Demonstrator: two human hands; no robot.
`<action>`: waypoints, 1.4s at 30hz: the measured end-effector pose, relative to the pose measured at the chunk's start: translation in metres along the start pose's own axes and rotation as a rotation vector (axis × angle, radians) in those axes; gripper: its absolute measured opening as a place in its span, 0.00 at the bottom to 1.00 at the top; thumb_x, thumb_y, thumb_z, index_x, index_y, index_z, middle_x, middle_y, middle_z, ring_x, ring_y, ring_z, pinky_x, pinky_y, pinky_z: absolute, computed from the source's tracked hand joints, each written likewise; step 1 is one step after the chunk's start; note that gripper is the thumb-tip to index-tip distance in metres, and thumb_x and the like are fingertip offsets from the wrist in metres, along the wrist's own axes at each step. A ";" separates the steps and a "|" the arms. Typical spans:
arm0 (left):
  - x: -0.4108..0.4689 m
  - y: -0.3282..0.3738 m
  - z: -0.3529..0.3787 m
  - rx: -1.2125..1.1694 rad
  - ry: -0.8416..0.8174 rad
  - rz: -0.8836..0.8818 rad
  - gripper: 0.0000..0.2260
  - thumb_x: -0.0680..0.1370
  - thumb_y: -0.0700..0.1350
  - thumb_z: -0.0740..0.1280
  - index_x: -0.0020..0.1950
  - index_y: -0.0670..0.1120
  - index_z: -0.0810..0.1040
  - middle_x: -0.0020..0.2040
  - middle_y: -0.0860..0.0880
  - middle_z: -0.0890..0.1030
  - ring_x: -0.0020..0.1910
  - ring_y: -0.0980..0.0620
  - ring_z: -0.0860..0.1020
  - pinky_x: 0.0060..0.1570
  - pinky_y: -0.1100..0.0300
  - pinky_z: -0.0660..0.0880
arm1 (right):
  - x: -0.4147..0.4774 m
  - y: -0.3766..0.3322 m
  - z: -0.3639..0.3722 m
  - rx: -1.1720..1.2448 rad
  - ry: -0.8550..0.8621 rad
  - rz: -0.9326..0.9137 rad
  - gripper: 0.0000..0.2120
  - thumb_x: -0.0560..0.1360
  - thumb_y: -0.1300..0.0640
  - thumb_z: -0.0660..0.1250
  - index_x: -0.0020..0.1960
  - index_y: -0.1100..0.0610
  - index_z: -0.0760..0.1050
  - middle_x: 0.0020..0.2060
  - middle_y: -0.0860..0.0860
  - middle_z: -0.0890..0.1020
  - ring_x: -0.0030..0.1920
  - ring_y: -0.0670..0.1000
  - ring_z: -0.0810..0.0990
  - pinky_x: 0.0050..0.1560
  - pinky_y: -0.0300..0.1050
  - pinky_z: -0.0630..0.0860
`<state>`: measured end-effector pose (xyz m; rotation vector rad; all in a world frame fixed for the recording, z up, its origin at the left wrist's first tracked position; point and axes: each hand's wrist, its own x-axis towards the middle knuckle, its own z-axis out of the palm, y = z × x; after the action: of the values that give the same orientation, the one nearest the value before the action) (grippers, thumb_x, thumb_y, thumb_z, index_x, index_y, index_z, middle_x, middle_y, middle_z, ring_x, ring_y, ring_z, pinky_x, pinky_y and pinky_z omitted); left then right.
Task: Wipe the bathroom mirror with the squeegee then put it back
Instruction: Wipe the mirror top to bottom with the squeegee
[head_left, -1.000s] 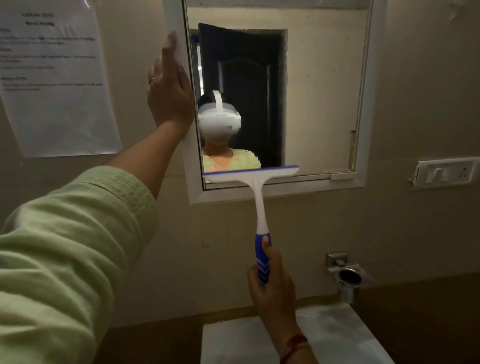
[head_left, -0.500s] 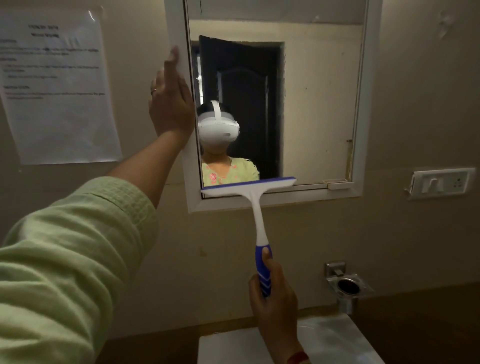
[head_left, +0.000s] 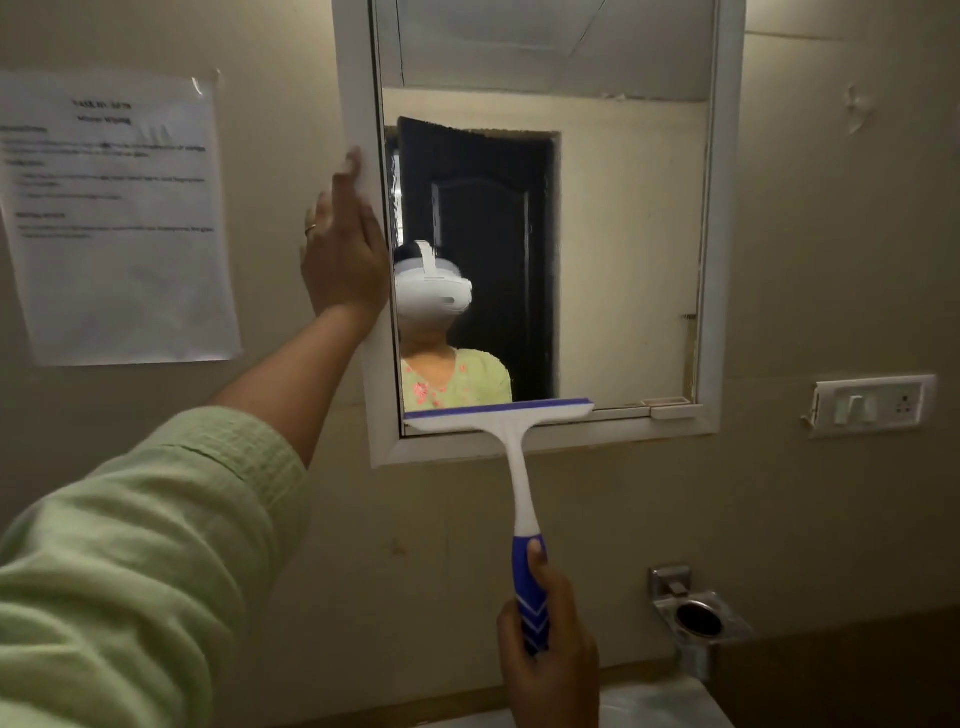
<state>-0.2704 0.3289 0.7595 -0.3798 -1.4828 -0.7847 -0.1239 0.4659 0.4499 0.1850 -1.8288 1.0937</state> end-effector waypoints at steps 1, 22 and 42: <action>0.000 0.000 0.000 -0.005 0.001 0.002 0.18 0.82 0.45 0.51 0.72 0.49 0.64 0.62 0.45 0.76 0.59 0.43 0.73 0.54 0.53 0.69 | 0.000 0.000 0.001 0.006 0.018 -0.001 0.40 0.68 0.66 0.72 0.66 0.31 0.61 0.35 0.42 0.78 0.29 0.42 0.75 0.28 0.30 0.73; 0.000 -0.002 0.001 -0.018 0.028 0.053 0.17 0.81 0.43 0.54 0.70 0.50 0.64 0.57 0.41 0.77 0.53 0.39 0.74 0.45 0.46 0.72 | 0.213 -0.103 -0.073 0.218 0.292 -0.360 0.13 0.79 0.53 0.58 0.60 0.39 0.64 0.35 0.41 0.78 0.33 0.39 0.78 0.28 0.26 0.71; -0.001 -0.002 0.001 -0.028 0.034 0.067 0.17 0.81 0.43 0.54 0.70 0.48 0.64 0.53 0.41 0.78 0.49 0.40 0.75 0.42 0.53 0.70 | 0.350 -0.163 -0.077 -0.017 0.400 -0.433 0.17 0.78 0.54 0.60 0.66 0.57 0.65 0.53 0.53 0.80 0.40 0.45 0.78 0.40 0.32 0.76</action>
<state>-0.2723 0.3289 0.7585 -0.4331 -1.4213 -0.7554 -0.1696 0.5386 0.8340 0.3123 -1.3572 0.7457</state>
